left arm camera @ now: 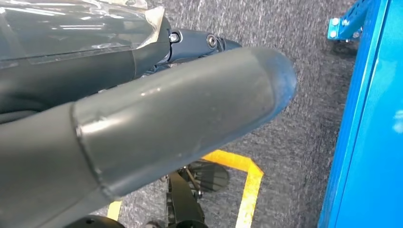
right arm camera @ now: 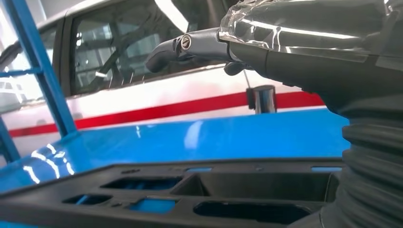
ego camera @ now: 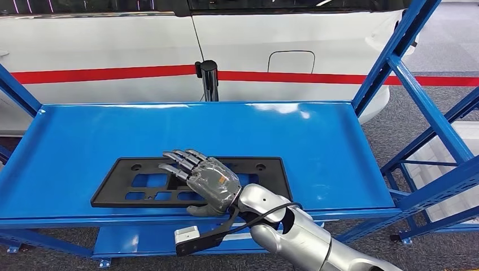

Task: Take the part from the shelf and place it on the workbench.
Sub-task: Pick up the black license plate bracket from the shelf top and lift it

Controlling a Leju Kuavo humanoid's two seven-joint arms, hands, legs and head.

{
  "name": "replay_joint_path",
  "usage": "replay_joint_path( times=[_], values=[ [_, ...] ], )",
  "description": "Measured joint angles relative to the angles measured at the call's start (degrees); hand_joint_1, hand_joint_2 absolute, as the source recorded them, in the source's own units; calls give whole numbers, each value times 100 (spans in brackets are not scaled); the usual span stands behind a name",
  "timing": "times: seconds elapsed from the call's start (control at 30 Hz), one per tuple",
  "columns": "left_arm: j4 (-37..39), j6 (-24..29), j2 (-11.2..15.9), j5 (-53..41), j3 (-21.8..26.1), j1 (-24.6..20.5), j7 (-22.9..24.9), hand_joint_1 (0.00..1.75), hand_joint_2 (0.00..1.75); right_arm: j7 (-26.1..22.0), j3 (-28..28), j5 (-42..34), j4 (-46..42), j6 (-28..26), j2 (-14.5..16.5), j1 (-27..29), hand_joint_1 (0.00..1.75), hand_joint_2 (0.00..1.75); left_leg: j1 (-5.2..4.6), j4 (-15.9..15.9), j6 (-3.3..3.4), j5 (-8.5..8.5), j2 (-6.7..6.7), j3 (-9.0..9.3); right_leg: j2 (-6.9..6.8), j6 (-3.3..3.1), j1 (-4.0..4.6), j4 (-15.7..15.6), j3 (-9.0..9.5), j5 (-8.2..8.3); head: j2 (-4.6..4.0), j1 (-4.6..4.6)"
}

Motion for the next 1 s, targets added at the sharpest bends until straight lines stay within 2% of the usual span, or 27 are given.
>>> replay_joint_path(
  times=[0.3,0.43,0.5,0.63,0.73,0.83,1.0],
  values=[
    [1,-205,94,-21,6,5,8,0,0,94,107,-376,0,493,75,-70,0,175,0,0,0,0,0,0,0,0,1,0,0,0,0,-1],
    [1,-206,110,-22,28,7,9,0,0,109,126,-414,-2,530,77,-89,0,175,1,0,0,0,0,0,0,0,1,0,0,0,0,0],
    [1,-190,111,-17,47,12,-1,0,0,104,127,-287,-26,290,79,-89,0,175,1,0,0,0,0,0,0,0,1,0,0,0,0,0],
    [1,-102,104,3,111,51,-66,0,0,76,66,55,-312,-559,79,-78,0,175,1,0,0,0,1,1,0,0,1,0,-2,0,0,-1],
    [1,-86,97,5,136,82,-91,0,0,67,6,119,-545,-704,75,-67,0,175,1,0,0,0,1,2,0,0,1,0,-4,0,0,-1],
    [1,-80,93,5,155,98,-107,0,0,-6,-35,-36,-769,-565,63,-31,0,175,1,0,0,0,2,1,1,0,1,0,-4,0,0,-1],
    [2,-87,96,5,224,109,-143,0,0,-49,-31,-374,-1113,107,30,-27,0,175,1,0,0,0,2,2,0,0,1,0,-2,0,-1,-1]
  ],
)
